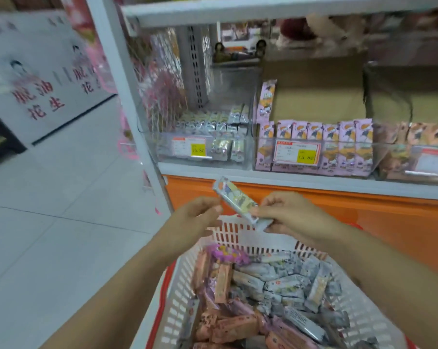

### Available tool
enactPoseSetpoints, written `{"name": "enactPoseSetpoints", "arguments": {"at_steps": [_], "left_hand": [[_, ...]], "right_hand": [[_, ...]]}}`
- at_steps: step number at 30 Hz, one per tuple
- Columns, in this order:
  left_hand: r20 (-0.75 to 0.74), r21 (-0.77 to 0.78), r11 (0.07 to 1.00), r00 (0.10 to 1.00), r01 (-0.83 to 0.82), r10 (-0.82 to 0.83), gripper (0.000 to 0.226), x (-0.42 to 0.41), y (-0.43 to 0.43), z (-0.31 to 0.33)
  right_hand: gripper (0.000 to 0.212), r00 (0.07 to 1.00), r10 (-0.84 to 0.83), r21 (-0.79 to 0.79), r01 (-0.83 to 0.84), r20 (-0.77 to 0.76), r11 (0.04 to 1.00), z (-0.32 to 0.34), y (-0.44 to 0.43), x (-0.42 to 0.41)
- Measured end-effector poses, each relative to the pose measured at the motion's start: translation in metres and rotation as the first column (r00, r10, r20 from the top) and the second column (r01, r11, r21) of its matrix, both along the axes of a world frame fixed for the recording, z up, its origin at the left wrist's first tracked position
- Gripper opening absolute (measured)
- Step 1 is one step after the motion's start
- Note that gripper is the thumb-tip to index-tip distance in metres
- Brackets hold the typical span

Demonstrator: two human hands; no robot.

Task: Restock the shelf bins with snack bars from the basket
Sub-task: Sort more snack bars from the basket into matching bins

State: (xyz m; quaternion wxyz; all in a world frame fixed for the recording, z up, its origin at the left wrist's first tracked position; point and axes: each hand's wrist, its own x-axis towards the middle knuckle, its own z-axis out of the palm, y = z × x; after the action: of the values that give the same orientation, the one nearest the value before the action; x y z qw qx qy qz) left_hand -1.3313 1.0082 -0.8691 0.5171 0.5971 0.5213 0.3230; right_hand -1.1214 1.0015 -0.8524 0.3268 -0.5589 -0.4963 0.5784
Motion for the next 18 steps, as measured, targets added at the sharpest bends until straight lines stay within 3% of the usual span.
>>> {"name": "enactPoseSetpoints", "arguments": {"at_steps": [2,5,8,11,14,18], "left_hand": [[0.099,0.021,0.999,0.994,-0.037,0.035,0.022,-0.001,-0.005,0.018],[0.179,0.083,0.992,0.981,-0.091,0.075,0.032,-0.004,-0.007,0.042],[0.182,0.137,0.982,0.977,-0.133,0.107,0.044,-0.005,-0.002,0.062],[0.179,0.189,0.962,0.97,-0.198,0.164,0.041,-0.003,0.006,0.078],[0.22,0.179,0.943,0.946,-0.281,0.24,0.03,-0.005,0.017,0.085],[0.3,0.065,0.96,0.923,-0.273,0.242,0.031,0.001,0.043,0.1]], "right_hand": [[0.017,0.997,-0.061,0.041,0.062,-0.041,0.997,0.011,0.005,-0.026],[0.021,0.988,-0.154,0.152,0.15,0.016,0.977,0.033,0.016,-0.055],[0.025,0.975,-0.218,0.237,0.204,0.036,0.95,0.053,0.022,-0.072],[0.027,0.96,-0.279,0.326,0.257,0.023,0.91,0.06,0.022,-0.084],[0.03,0.979,-0.192,0.391,0.149,0.074,0.908,0.067,0.017,-0.084],[0.032,0.981,-0.092,0.483,-0.002,0.171,0.876,0.082,0.033,-0.061]]}}
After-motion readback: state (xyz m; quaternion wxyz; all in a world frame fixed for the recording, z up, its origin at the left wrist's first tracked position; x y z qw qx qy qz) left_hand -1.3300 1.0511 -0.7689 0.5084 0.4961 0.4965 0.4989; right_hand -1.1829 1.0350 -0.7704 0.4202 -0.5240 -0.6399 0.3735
